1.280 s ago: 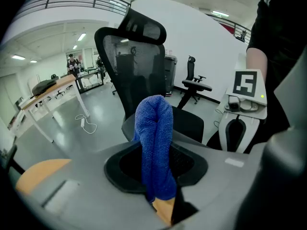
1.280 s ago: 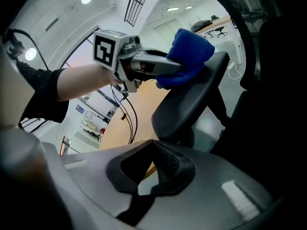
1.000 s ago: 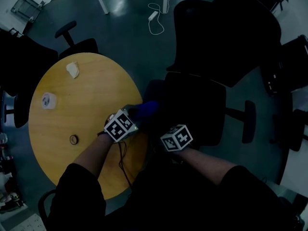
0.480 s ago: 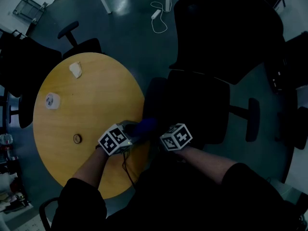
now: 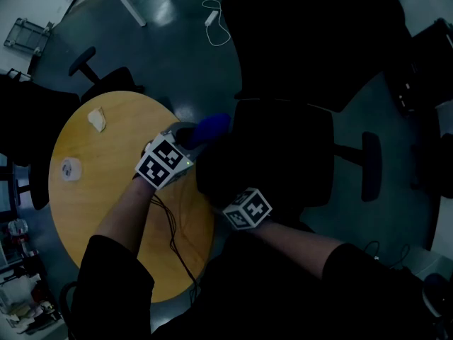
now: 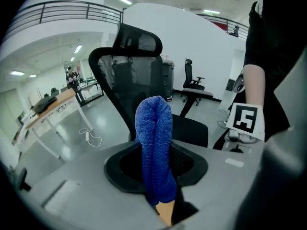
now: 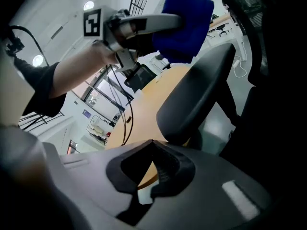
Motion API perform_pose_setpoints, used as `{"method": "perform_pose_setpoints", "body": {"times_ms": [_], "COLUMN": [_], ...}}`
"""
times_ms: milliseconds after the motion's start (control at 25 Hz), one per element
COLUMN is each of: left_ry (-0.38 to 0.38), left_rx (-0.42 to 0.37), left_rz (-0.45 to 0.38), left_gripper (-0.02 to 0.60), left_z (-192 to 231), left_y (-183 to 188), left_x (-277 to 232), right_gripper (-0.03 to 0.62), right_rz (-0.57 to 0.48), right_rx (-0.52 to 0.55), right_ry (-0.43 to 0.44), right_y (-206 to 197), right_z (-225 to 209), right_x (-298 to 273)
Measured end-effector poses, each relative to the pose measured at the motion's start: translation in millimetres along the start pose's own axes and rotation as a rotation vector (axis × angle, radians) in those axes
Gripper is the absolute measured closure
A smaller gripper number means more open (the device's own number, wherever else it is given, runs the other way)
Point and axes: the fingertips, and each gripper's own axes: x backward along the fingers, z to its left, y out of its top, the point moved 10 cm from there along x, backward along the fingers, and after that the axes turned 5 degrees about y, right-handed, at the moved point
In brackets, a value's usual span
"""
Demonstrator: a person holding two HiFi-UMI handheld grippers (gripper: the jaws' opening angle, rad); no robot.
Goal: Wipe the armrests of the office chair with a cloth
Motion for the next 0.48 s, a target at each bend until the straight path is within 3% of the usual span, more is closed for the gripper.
{"method": "perform_pose_setpoints", "body": {"times_ms": [280, 480], "left_ry": [0.032, -0.02], "left_rx": [-0.221, -0.274], "left_rz": [0.104, 0.165], "left_gripper": [0.454, 0.456], "left_z": [20.0, 10.3], "left_y": [40.1, 36.5], "left_x": [-76.2, -103.4], "right_gripper": [0.589, 0.591], "right_rz": [-0.004, -0.018], "right_rx": [-0.008, -0.045], "right_ry": [0.006, 0.01], "right_y": [2.5, 3.6], "right_z": [-5.2, -12.0], "right_x": [2.1, 5.2]}}
